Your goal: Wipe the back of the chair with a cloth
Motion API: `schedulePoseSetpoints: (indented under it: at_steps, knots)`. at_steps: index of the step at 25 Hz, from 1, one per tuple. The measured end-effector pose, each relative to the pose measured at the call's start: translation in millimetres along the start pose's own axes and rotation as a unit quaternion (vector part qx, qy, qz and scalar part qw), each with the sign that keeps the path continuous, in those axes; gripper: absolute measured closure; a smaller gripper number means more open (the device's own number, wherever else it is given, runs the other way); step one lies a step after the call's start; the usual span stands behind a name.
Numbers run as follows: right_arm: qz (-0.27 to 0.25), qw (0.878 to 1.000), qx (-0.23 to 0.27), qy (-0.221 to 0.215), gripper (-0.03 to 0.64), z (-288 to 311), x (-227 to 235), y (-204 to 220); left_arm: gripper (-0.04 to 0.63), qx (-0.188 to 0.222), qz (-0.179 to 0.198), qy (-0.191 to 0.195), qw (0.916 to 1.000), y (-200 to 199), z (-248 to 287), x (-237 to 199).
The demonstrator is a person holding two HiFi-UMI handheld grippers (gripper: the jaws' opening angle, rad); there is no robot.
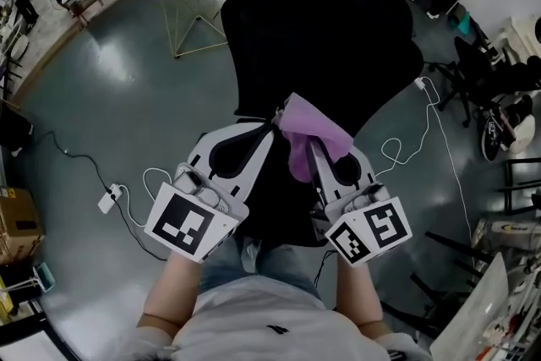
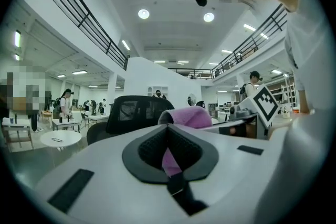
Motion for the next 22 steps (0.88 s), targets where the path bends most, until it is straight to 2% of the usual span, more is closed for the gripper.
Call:
schedulePoseSetpoints:
  at_steps: [5,14,22]
  knots:
    - [-0.003,1.0,-0.005,0.015,0.568,29.3,-2.7,13.5,0.583,-0.001,-0.013,0.005,0.9999,8.2,-4.5,-34.4]
    - [-0.004,0.998,-0.001,0.064,0.568,113.2,-6.2,37.8,0.583,0.003,-0.02,0.07,0.9974,4.8,10.6,-113.5]
    - [-0.002,0.996,-0.025,0.085,0.568,180.1,9.0,82.1,0.583,-0.011,-0.023,0.085,0.996,21.7,18.2,-166.9]
Point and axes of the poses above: the fingertips, and each gripper's own axes: z forward along the fingers, x to its right, y out of its underside, the point moved 4 cm from there along -z, backward along the fingers, and after that the axes turned 14 degrees about x, right-handed, at the moved point
